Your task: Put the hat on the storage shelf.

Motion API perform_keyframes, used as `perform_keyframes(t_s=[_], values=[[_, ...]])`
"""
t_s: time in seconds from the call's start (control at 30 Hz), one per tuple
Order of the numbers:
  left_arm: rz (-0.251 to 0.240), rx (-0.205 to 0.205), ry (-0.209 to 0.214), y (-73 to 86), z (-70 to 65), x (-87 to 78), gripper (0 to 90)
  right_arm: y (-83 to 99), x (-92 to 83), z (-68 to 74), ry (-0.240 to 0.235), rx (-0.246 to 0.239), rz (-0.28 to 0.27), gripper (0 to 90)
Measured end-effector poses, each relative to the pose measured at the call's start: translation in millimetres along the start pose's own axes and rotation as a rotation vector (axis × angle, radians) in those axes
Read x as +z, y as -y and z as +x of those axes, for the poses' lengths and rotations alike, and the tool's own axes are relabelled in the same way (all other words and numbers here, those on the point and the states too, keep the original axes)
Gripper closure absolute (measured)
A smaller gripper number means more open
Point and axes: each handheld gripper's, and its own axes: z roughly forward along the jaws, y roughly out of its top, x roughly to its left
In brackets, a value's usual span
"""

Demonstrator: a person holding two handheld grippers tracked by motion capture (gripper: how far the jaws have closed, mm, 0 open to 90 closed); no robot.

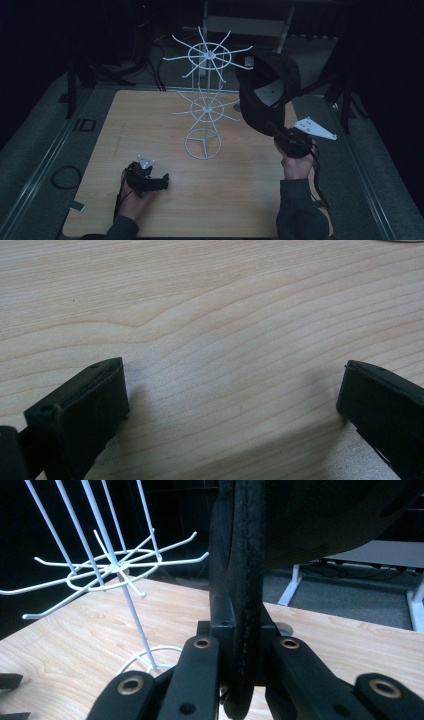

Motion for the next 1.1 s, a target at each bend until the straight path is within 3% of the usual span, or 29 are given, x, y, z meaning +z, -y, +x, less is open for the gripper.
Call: perform_keyframes(t_s=[1.1], values=[[0.000,-0.001,0.001,0.0,0.0,0.0,0.1,-10.0,-4.6,1.4,0.009,-0.005,-0.039,86.7]])
